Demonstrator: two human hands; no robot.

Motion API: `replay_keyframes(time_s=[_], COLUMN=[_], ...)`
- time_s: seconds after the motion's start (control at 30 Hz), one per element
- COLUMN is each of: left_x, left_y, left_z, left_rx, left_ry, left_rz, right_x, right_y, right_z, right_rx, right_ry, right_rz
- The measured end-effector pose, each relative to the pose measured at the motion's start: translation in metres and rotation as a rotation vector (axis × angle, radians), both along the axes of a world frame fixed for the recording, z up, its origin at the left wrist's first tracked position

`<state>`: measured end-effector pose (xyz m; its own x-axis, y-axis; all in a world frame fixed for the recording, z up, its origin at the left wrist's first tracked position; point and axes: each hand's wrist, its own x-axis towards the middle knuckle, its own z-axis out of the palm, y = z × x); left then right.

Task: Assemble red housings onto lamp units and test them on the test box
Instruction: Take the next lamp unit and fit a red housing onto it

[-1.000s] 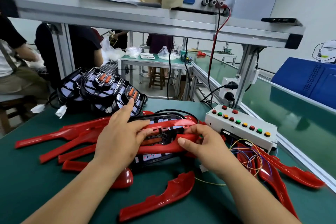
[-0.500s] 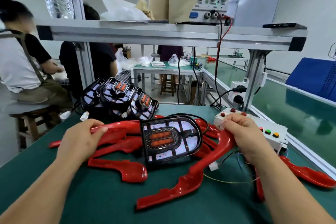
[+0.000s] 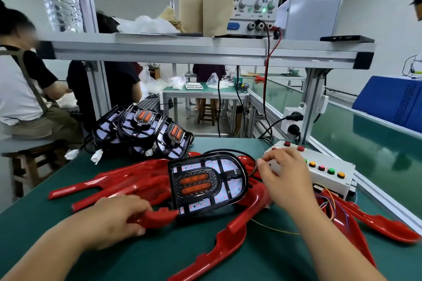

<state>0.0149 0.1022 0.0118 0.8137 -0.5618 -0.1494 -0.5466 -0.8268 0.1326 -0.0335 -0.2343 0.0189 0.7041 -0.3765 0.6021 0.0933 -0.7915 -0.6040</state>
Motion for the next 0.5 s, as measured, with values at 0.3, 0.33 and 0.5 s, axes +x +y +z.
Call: replay_keyframes(time_s=[0.3, 0.33, 0.5], left_x=[-0.010, -0.012, 0.004], left_y=[-0.047, -0.062, -0.072], left_z=[0.064, 0.063, 0.029], left_rx=[-0.292, -0.338, -0.964], left_ry=[0.177, 0.218, -0.085], left_rz=[-0.287, -0.293, 0.319], right_x=[-0.027, -0.026, -0.012], right_y=[0.060, 0.060, 0.025], right_z=[0.006, 0.004, 0.009], right_rx=[0.545, 0.582, 0.897], right_ry=[0.261, 0.240, 0.057], right_rz=[1.084, 1.068, 0.806])
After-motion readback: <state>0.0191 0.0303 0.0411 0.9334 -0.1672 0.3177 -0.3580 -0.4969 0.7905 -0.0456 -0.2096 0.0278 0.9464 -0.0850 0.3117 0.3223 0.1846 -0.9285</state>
